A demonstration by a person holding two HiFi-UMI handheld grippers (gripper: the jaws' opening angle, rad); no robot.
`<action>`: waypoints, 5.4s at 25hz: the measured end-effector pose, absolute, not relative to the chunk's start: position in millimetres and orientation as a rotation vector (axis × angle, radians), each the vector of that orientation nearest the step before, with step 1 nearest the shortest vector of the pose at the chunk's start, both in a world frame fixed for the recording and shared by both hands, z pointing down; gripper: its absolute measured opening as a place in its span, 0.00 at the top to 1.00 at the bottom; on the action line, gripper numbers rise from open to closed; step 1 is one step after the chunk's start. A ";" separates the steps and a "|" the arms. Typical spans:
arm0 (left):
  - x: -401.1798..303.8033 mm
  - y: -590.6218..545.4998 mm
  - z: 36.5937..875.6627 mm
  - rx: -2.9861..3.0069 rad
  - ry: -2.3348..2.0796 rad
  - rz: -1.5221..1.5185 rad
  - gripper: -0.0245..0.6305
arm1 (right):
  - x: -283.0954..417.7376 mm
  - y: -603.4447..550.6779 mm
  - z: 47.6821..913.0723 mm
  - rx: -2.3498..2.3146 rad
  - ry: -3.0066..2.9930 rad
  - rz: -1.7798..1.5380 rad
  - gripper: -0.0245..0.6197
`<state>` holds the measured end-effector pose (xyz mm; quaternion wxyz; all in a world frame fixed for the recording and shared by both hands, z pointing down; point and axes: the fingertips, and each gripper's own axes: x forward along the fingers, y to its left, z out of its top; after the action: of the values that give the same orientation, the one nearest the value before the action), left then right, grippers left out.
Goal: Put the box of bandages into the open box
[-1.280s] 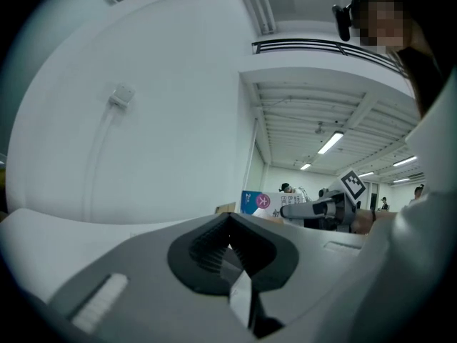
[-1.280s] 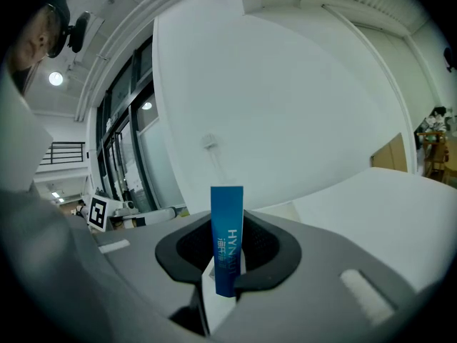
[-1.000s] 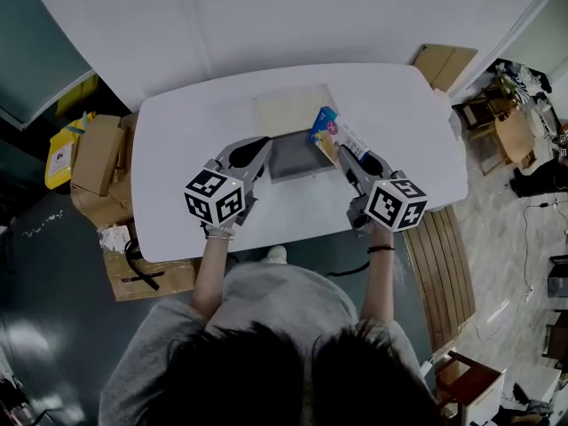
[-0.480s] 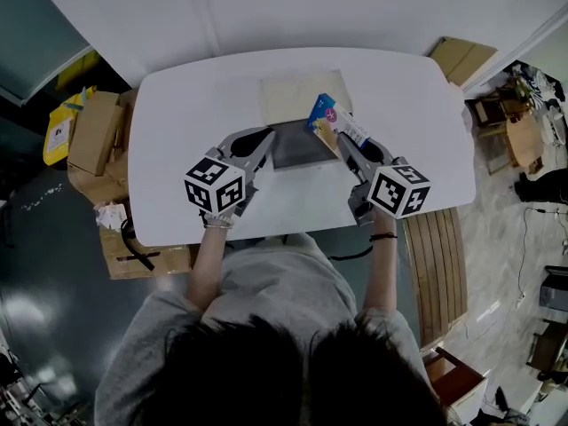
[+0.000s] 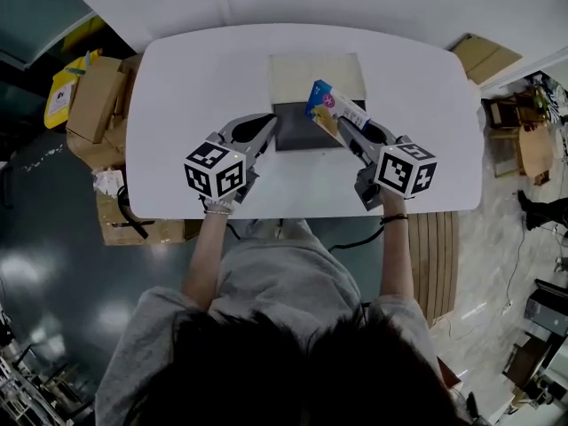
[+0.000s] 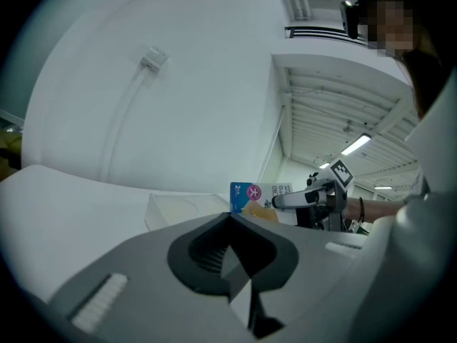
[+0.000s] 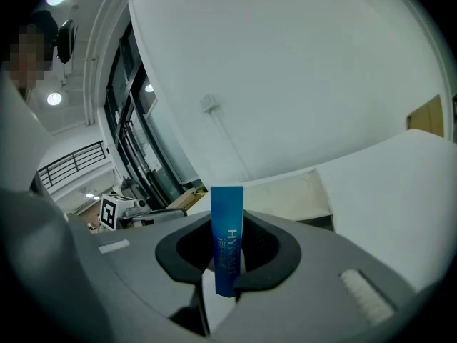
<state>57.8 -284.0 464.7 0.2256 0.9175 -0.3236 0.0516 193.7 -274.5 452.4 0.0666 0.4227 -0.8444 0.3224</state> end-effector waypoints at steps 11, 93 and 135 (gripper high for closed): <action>48.8 -283.5 486.2 2.472 -0.902 0.162 0.97 | 170.7 -283.6 487.6 1.073 -2.521 1.143 0.83; 63.7 -265.6 515.4 2.378 -0.840 0.146 0.97 | 169.1 -305.4 588.9 0.859 -1.834 1.454 0.63; 61.4 -252.8 505.7 2.408 -0.808 0.133 0.97 | 192.9 -305.5 587.2 1.072 -1.791 1.019 0.65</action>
<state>61.4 -252.8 505.7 0.2944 0.9048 -0.3037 0.0500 192.9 -305.5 587.2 0.3979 0.4235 -0.7075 0.4022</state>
